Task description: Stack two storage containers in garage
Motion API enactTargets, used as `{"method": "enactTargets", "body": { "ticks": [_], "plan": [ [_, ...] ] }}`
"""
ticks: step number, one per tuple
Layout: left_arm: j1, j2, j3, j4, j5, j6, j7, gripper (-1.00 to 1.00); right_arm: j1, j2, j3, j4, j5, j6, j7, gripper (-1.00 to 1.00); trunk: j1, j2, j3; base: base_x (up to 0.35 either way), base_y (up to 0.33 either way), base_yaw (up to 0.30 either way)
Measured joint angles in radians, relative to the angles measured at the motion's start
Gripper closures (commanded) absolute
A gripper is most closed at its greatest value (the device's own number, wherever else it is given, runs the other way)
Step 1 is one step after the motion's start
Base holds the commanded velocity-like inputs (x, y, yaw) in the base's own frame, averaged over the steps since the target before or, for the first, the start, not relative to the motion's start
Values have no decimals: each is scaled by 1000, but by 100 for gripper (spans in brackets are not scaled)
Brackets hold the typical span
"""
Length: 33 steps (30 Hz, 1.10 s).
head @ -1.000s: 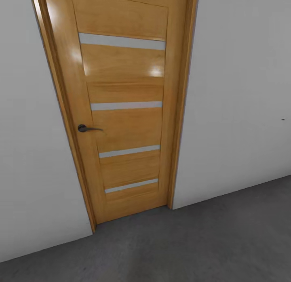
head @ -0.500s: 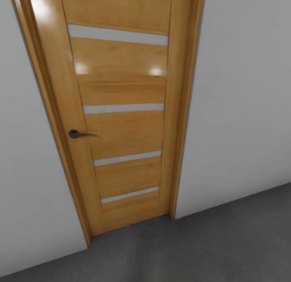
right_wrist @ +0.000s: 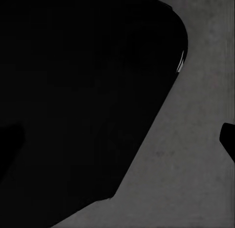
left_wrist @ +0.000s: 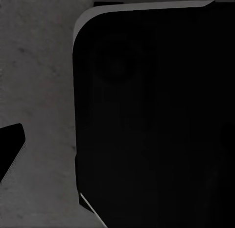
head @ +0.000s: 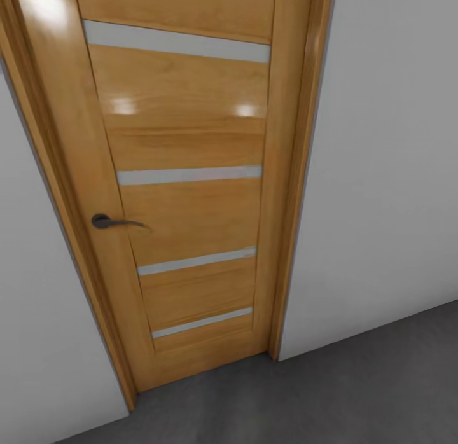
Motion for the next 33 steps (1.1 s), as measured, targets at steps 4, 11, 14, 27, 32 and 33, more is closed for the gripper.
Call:
{"method": "enactTargets", "body": {
  "ticks": [4,11,14,27,32,33],
  "plan": [
    [0,0,0,0,0,0,0,-100,0,0,0,0,0,0,0,-100,0,0,0,216,0,0],
    [0,0,0,0,0,0,1,-100,0,0,0,0,0,0,0,-100,1,0,0,37,0,0],
    [0,-1,0,0,0,0,1,-100,0,1,0,0,0,0,0,-100,1,0,0,3,0,0],
    [0,-1,0,0,0,0,1,-100,0,0,0,0,-3,1,-3,-100,1,0,0,0,0,172],
    [0,-1,0,0,0,0,1,-100,0,0,0,0,-3,1,-3,-100,1,0,0,0,0,281],
    [0,-1,0,0,0,0,1,-100,0,0,0,0,-3,1,-3,-100,1,0,0,0,0,282]
  ]
}}
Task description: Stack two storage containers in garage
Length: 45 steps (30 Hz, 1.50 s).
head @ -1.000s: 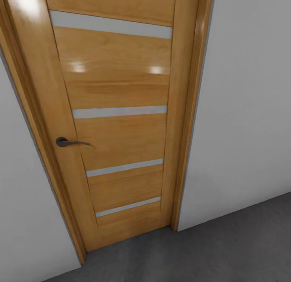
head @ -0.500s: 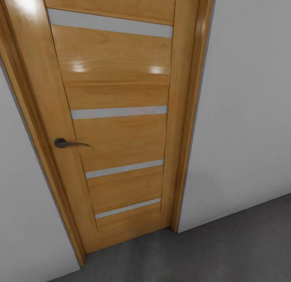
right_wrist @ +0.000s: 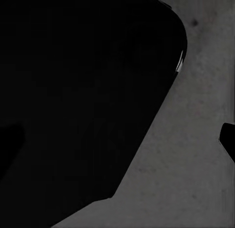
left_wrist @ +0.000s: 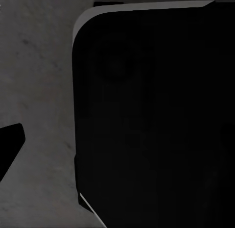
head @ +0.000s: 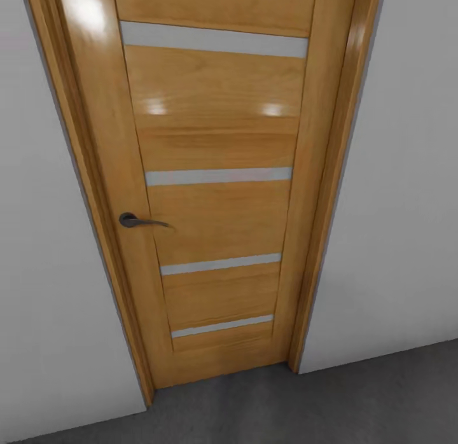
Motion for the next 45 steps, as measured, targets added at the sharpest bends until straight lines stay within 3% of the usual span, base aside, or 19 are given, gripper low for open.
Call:
{"method": "enactTargets", "body": {
  "ticks": [21,30,45],
  "plan": [
    [0,1,0,0,0,0,0,-100,0,1,-1,1,-4,0,0,-100,0,0,0,118,-213,41],
    [0,0,0,0,0,0,0,-100,0,1,1,0,9,0,0,-100,0,0,0,169,-196,209],
    [0,0,0,0,0,0,0,-100,0,0,1,0,10,0,0,-100,0,0,0,70,-49,59]
  ]
}}
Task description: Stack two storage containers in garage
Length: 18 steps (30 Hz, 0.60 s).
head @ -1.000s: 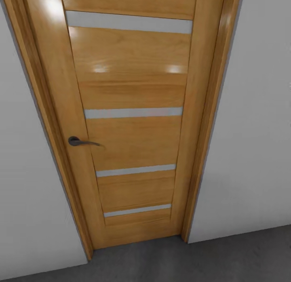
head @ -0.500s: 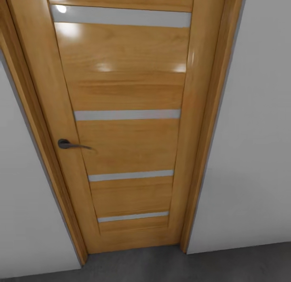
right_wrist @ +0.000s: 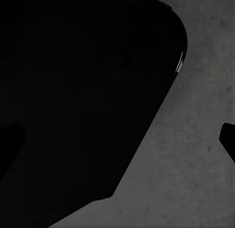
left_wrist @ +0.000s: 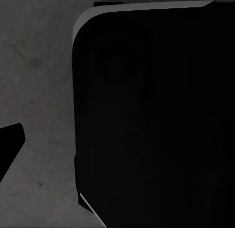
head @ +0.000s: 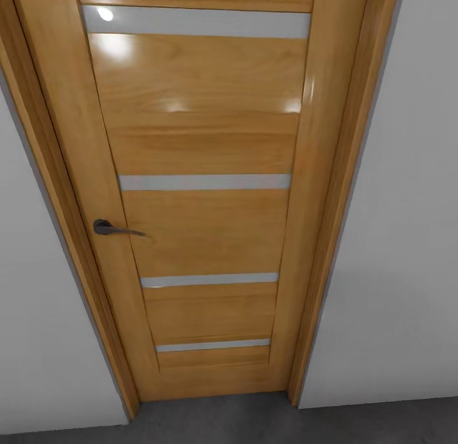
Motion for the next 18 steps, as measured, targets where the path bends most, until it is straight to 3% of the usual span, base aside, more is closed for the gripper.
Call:
{"method": "enactTargets", "body": {
  "ticks": [18],
  "plan": [
    [0,1,0,0,0,0,0,-100,0,0,0,1,0,0,0,-100,0,0,0,275,-117,0]
  ]
}}
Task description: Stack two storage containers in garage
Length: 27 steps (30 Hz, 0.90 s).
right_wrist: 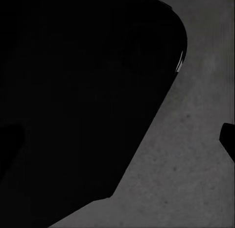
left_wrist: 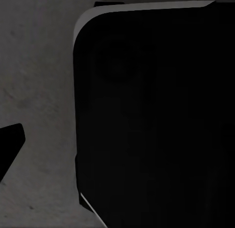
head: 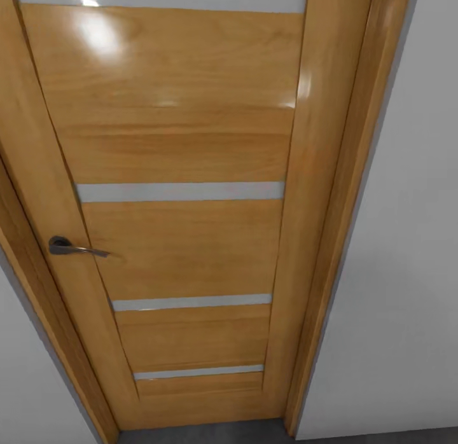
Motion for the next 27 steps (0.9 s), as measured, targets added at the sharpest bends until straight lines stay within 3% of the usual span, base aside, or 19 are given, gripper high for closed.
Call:
{"method": "enactTargets", "body": {
  "ticks": [15,27],
  "plan": [
    [0,-1,0,0,0,-3,0,-100,0,0,0,0,0,0,0,-100,0,0,0,51,-3,0],
    [0,0,0,0,0,-3,0,-100,0,0,0,0,0,0,0,-100,0,0,0,133,127,0]
  ]
}}
